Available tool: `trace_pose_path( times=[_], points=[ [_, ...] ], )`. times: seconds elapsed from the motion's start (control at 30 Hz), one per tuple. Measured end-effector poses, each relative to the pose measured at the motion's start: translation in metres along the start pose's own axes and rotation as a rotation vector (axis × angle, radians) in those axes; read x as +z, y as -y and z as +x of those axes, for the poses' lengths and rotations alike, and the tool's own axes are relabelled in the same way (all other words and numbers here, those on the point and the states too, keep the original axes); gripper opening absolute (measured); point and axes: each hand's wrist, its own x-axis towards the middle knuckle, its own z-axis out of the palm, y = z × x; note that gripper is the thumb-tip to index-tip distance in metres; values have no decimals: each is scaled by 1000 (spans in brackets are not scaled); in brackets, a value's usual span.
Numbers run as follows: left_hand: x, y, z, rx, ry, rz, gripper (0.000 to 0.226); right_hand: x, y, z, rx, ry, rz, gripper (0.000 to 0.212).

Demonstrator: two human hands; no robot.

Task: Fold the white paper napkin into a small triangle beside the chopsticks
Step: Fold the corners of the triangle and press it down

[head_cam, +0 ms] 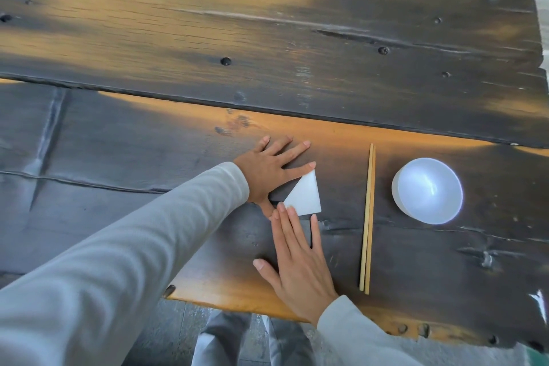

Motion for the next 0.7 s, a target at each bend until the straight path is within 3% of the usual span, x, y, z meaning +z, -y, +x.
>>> trace_pose_path(
  times=[0.1, 0.3, 0.7],
  points=[
    [0, 1, 0, 8, -2, -23, 133, -1, -3, 0, 6, 1, 2, 83],
    [-3, 2, 0, 11, 31, -58, 132, -8, -31, -3, 196, -36, 16, 83],
    [2, 3, 1, 4, 9, -113, 134, -7, -20, -1, 181, -67, 43, 87]
  ],
)
